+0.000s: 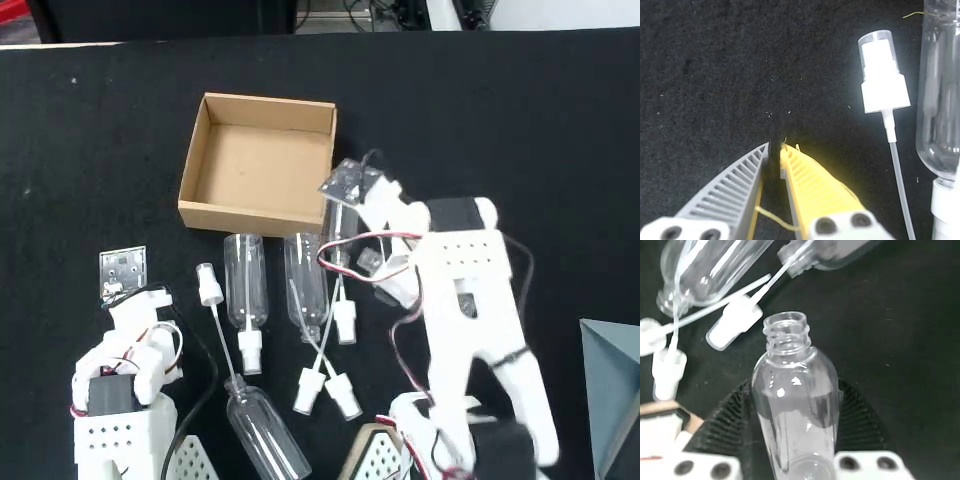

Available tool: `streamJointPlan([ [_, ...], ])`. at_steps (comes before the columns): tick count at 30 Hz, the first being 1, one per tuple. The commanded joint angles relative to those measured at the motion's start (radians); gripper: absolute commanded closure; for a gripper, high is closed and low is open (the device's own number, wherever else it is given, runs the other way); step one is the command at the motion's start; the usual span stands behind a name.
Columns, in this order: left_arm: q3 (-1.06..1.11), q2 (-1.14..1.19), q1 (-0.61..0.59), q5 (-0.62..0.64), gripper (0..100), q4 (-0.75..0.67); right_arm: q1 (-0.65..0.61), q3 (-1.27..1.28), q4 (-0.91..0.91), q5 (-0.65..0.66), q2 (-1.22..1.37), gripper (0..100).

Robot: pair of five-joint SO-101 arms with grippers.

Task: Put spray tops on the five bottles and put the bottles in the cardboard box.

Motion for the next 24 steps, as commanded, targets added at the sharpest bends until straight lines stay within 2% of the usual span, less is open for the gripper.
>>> streamJointPlan([
  [1,0.025,-0.011,-0.008,-0.008,97,0.009,-0.071,-0.013,0.003,-0.087,-0.130,92.7],
  [15,0.025,-0.011,-0.008,-0.008,97,0.009,-0.233,-0.021,-0.043,-0.241,-0.349,92.8],
  [24,0.025,-0.011,0.001,-0.006,97,0.009,-0.244,-0.015,-0.170,-0.413,-0.367,92.8],
])
